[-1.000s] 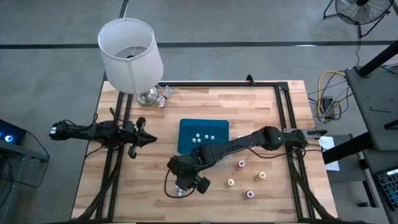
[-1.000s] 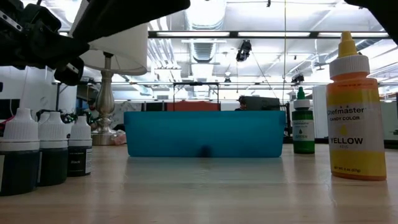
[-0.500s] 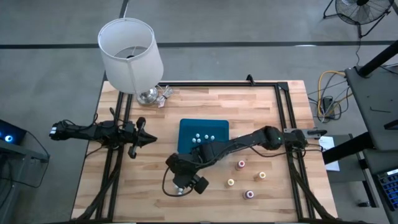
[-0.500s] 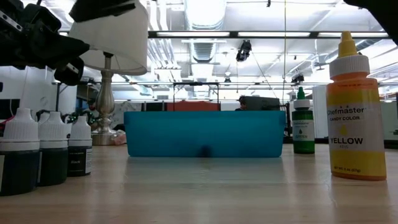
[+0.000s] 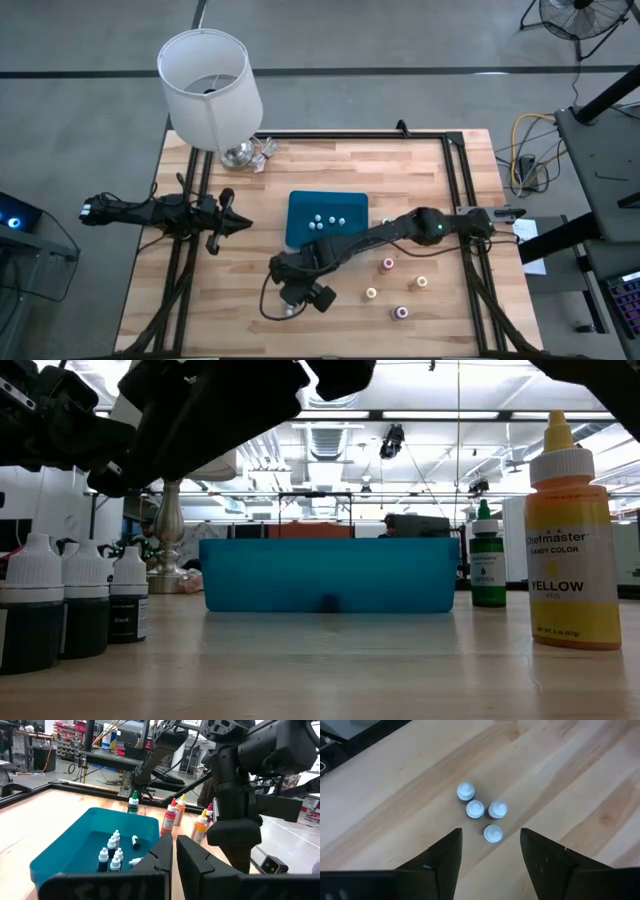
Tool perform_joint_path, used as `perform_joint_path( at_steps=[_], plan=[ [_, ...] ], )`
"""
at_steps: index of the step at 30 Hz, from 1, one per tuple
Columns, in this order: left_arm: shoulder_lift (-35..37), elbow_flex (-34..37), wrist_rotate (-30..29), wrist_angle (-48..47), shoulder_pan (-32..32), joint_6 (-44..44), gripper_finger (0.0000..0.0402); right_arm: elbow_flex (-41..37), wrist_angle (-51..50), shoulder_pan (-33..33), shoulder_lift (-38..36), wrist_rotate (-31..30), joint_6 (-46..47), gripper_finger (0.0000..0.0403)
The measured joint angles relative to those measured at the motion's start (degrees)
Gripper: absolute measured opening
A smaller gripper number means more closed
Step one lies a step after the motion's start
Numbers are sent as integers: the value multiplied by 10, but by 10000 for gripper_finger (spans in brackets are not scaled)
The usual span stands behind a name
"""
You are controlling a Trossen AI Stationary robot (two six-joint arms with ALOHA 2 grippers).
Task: Pick & Place food coloring
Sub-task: Put the top small black food coloring bottle into the blue bin
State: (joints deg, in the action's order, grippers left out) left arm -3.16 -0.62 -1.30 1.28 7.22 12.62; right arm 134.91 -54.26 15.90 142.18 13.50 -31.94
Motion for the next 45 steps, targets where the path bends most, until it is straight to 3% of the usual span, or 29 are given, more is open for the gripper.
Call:
perform_joint_path(
  at_steps=[45],
  plan=[
    [0,0,0,0,0,0,0,-5,54,-6,47,-15,-28,192]
  ],
)
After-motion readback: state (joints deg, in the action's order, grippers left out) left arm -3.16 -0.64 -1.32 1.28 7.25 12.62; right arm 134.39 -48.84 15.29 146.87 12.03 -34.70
